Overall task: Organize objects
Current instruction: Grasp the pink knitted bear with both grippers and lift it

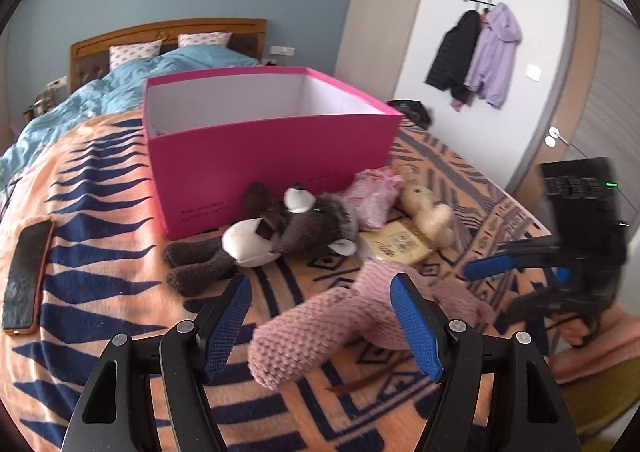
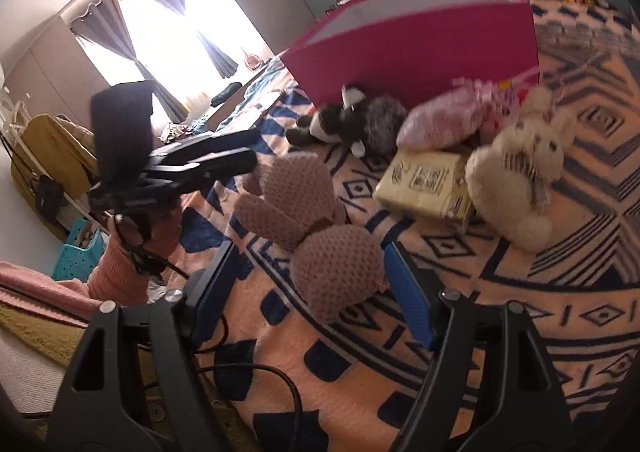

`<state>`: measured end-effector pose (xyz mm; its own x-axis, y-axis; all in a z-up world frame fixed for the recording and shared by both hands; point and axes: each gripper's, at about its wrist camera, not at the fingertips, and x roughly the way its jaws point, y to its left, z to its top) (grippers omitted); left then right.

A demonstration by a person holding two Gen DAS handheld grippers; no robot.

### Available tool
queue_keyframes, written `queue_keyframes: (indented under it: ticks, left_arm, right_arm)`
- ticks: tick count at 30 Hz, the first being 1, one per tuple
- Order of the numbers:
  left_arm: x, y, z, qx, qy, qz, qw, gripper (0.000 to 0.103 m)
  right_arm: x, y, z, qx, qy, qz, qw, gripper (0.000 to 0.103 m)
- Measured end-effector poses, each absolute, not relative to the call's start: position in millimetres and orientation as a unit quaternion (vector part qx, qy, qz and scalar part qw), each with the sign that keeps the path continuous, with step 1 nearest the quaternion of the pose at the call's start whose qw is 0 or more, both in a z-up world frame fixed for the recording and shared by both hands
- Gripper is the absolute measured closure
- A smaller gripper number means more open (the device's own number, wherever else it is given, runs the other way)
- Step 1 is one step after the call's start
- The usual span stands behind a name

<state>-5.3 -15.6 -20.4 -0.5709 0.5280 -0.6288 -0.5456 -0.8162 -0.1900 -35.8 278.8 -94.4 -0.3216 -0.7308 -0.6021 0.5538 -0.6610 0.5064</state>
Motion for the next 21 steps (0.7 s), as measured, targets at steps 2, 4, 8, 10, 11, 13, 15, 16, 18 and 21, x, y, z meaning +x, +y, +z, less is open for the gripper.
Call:
queue_keyframes:
  ticks: [2, 4, 8, 10, 11, 13, 15, 16, 18, 21]
  left_arm:
    - [-1.3, -11.9, -18.9, -0.349, 0.02, 0.881, 0.318, 0.029]
    - [-2.9, -8.7, -20.2, -0.354, 0.024, 0.875, 0.328, 0.029]
    - [-10.9, -0.7, -31.1, -0.373, 0.029, 0.863, 0.338, 0.029]
    - [-13.1, 1.2, -34.6, -0.379, 0.027, 0.859, 0.343, 0.03]
    - [-13.6, 2.1, -35.7, -0.381, 0.029, 0.857, 0.346, 0.03]
    - [-12.8, 3.8, -37.0, -0.385, 0.033, 0.853, 0.35, 0.031]
    - [-10.2, 6.0, -38.3, -0.388, 0.038, 0.849, 0.358, 0.032]
    - [-9.2, 7.3, -38.8, -0.389, 0.04, 0.847, 0.36, 0.032]
    - [-7.5, 10.1, -39.8, -0.391, 0.043, 0.843, 0.367, 0.036]
    - [-6.7, 14.8, -40.7, -0.389, 0.048, 0.842, 0.37, 0.037]
  right_arm:
    - [-40.2, 278.4, -104.7, 0.436, -0.112, -0.803, 0.392, 0.027]
    - [-45.1, 278.2, -114.1, 0.447, -0.121, -0.798, 0.385, 0.029]
    - [-47.7, 280.2, -123.2, 0.454, -0.134, -0.796, 0.378, 0.043]
    - [-48.4, 283.3, -120.4, 0.447, -0.14, -0.798, 0.38, 0.047]
    - [-48.6, 283.7, -118.0, 0.443, -0.134, -0.803, 0.376, 0.047]
    - [-49.1, 282.3, -111.7, 0.435, -0.111, -0.813, 0.37, 0.047]
    - [-49.9, 280.8, -102.0, 0.42, -0.083, -0.825, 0.37, 0.047]
    - [-50.7, 280.0, -96.7, 0.411, -0.07, -0.831, 0.369, 0.047]
    - [-56.3, 276.7, -82.4, 0.396, -0.043, -0.839, 0.371, 0.047]
    - [-63.9, 271.8, -69.0, 0.372, -0.005, -0.849, 0.375, 0.048]
